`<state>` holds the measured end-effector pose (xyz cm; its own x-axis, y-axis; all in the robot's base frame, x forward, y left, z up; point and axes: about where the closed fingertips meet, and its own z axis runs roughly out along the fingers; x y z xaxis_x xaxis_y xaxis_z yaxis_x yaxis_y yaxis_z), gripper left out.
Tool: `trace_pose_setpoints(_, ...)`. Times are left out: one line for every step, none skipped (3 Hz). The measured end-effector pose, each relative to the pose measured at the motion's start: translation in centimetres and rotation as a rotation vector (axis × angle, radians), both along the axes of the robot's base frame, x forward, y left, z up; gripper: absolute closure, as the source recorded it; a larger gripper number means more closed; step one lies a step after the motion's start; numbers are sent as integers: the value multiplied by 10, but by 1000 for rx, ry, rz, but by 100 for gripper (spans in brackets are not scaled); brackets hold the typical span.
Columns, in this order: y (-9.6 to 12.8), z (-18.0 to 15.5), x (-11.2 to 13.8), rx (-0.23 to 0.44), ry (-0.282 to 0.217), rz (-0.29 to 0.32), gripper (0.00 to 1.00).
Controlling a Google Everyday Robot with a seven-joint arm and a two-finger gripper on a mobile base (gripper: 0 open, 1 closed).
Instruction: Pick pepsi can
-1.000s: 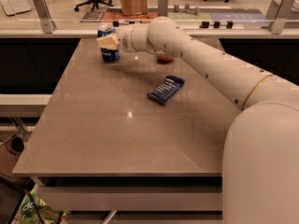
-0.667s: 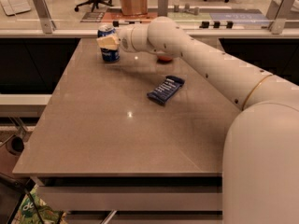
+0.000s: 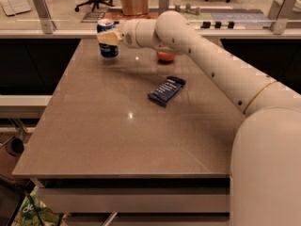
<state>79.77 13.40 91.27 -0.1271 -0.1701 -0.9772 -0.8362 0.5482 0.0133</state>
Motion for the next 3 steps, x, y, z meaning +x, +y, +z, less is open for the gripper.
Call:
trace_pose_setpoints(0, 25, -8, 5, -26, 34, 100)
trace_pose_setpoints(-2, 44, -12, -1, -39, 48, 100)
trace_pose_setpoints(-1, 67, -21, -10, -80, 55, 100)
